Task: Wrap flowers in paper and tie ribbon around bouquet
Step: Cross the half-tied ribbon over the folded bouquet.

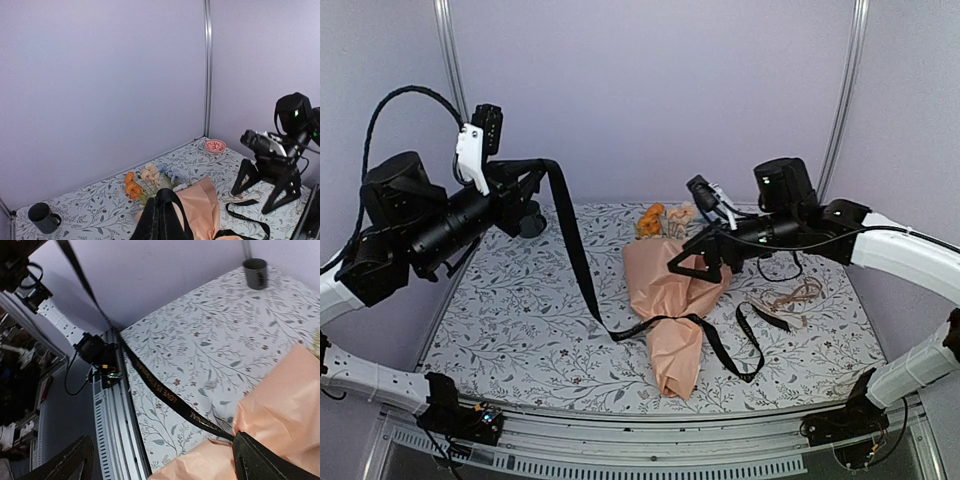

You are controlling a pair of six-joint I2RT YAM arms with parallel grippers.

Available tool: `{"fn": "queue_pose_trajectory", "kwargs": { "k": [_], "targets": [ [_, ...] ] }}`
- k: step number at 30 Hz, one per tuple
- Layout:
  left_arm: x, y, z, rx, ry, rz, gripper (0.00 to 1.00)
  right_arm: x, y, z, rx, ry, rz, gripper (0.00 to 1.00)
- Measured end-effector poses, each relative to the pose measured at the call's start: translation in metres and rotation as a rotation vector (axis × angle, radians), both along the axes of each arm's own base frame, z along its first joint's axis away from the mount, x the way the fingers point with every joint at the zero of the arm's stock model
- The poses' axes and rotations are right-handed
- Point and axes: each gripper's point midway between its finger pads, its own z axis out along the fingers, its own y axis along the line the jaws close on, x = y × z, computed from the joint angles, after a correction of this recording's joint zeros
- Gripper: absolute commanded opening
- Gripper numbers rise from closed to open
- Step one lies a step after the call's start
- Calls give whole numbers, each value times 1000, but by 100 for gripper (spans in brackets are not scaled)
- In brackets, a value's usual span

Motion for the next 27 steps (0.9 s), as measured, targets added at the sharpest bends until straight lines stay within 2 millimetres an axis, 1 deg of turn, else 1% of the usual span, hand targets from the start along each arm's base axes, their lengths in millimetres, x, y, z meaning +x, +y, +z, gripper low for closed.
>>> {"fn": "queue_pose_trajectory", "kwargs": {
  "k": [1, 2, 4, 6, 7, 8, 9, 12, 14, 16, 18, 21, 25, 27],
  "targets": [
    [11, -1, 7, 4, -1, 3, 0, -5, 24, -1, 26, -10, 97, 99],
    [24, -1, 14, 7, 1, 16, 0, -3, 41, -4, 41, -16, 152, 99],
    [54, -1, 30, 9, 7, 36, 0, 9, 64, -14, 56, -30, 213, 99],
    [85, 1, 43, 14, 11, 66, 0, 21, 76, -23, 68, -42, 229, 100],
    [95, -1, 48, 13, 9, 66, 0, 26, 79, -27, 73, -46, 227, 100],
    [107, -3, 51, 16, 11, 68, 0, 30, 81, -29, 85, -51, 217, 97],
    [115, -6, 52, 20, 14, 60, 0, 34, 83, -30, 97, -61, 204, 94],
    [125, -21, 44, 43, 31, 18, 0, 44, 86, -33, 122, -69, 143, 85],
    [127, -28, 36, 61, 44, -8, 0, 57, 90, -35, 126, -80, 76, 77],
    [128, -31, 33, 72, 45, -21, 0, 66, 93, -38, 134, -86, 30, 71],
    [130, -31, 34, 79, 39, -23, 0, 72, 98, -42, 150, -74, 10, 70],
    [134, -30, 45, 77, 17, -18, 0, 80, 107, -57, 150, -38, -14, 69],
    [137, -22, 56, 69, -10, -1, 0, 84, 118, -88, 128, 37, -26, 77],
    [138, -20, 59, 67, -16, 2, 0, 83, 123, -99, 119, 64, -23, 77]
  ]
}}
